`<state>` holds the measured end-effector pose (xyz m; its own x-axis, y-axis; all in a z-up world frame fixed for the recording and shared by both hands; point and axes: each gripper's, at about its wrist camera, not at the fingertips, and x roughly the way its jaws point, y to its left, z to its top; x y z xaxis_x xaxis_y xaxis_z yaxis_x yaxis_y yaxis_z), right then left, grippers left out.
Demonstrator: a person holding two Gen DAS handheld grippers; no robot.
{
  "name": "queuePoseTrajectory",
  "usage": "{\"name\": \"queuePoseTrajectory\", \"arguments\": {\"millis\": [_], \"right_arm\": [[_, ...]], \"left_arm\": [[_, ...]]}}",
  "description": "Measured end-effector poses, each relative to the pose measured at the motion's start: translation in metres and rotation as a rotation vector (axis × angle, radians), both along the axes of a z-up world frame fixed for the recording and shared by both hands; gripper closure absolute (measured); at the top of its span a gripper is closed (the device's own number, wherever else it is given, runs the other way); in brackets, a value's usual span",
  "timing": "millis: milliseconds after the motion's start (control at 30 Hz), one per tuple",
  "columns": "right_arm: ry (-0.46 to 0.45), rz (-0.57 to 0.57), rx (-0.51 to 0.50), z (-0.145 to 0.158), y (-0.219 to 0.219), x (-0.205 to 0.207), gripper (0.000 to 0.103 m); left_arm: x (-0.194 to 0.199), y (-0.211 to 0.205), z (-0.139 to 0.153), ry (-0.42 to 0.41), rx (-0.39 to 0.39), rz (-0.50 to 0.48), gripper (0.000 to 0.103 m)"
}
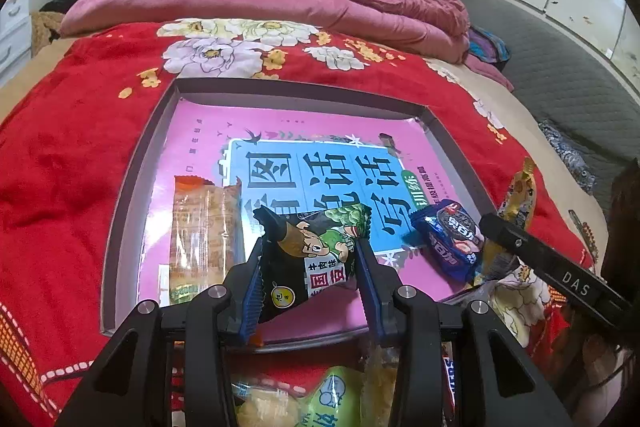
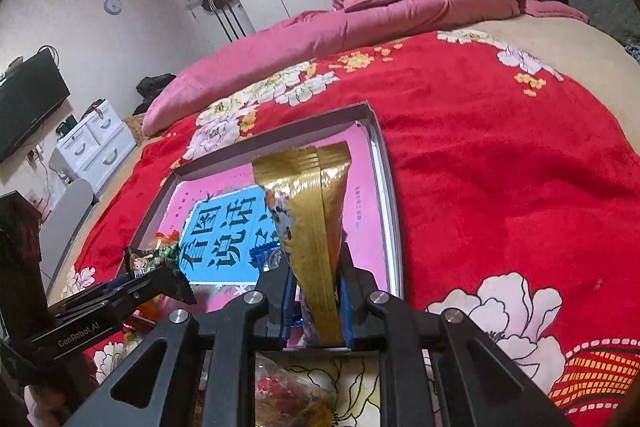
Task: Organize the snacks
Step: 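Lift both held snacks and carry them over the grey tray, then lower both snacks into the tray and open both tools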
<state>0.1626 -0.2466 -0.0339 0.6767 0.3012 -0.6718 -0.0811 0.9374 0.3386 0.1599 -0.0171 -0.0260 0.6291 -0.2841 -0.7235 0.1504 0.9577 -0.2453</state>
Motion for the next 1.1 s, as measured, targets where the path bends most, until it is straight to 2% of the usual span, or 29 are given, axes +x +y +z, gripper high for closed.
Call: {"name": "queuePoseTrajectory", "arguments": {"millis": [600,867,1100], "right_arm": [[0.021,-0.01,-0.007,-0.006,0.0,-0.001,0.082],[-0.013,-0.01,-0.06,0.002,0.005,-0.006,0.072],[-0.025,-0.023,-0.063,0.007,0.003,-0.009,0.065]], "left_arm": [[0.007,-0.003,-0.008,0.03,-0.002,0.003,0.06],[0.008,-0.003,-0.009,0.039,-0.011,0.006,0.06],[0.008,-0.001,-0.01,0.045,-0.021,0.01,0.059]]}}
